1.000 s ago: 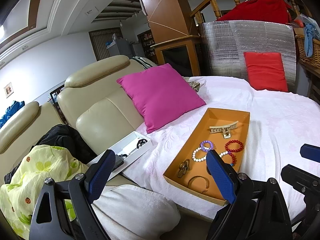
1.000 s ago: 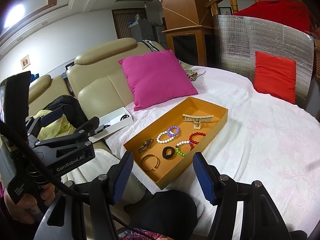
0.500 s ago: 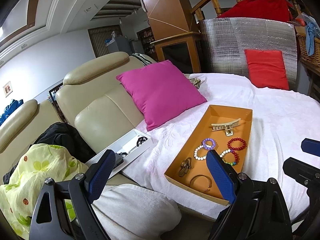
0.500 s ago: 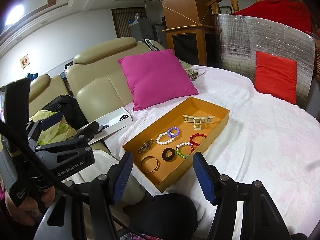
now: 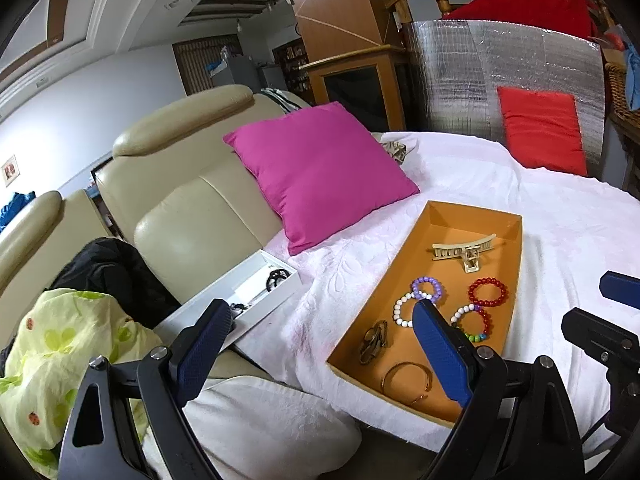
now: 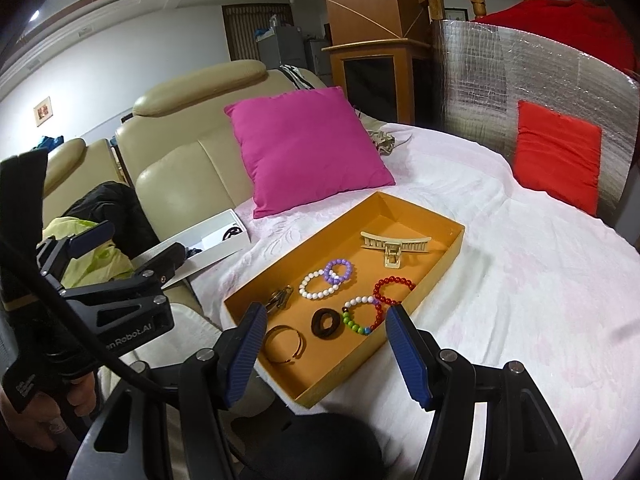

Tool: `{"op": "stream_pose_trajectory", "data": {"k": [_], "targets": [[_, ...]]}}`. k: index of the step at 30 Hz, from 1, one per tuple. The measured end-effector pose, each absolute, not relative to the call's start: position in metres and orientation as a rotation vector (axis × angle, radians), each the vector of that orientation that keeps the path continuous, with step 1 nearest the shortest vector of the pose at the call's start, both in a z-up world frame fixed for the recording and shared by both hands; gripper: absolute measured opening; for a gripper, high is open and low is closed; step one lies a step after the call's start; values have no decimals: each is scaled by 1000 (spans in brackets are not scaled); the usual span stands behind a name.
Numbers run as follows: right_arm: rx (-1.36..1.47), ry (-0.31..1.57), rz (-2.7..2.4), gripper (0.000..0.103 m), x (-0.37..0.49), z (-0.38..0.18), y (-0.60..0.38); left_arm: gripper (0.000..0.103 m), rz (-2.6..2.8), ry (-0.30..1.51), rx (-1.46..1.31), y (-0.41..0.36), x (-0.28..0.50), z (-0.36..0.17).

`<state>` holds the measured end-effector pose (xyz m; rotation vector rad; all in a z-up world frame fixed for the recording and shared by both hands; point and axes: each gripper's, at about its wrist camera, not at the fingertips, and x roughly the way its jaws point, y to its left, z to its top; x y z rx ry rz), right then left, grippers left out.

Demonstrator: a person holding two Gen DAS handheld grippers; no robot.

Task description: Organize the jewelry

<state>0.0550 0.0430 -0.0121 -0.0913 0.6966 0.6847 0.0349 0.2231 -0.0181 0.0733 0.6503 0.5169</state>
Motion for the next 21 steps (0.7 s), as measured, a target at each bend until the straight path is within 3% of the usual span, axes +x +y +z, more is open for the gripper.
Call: {"op": "stream_pose_trajectory", "data": {"k": [21], "targets": [[-58, 795, 635, 66, 142, -58, 81, 92, 482, 757, 14, 265, 111, -63]]}}
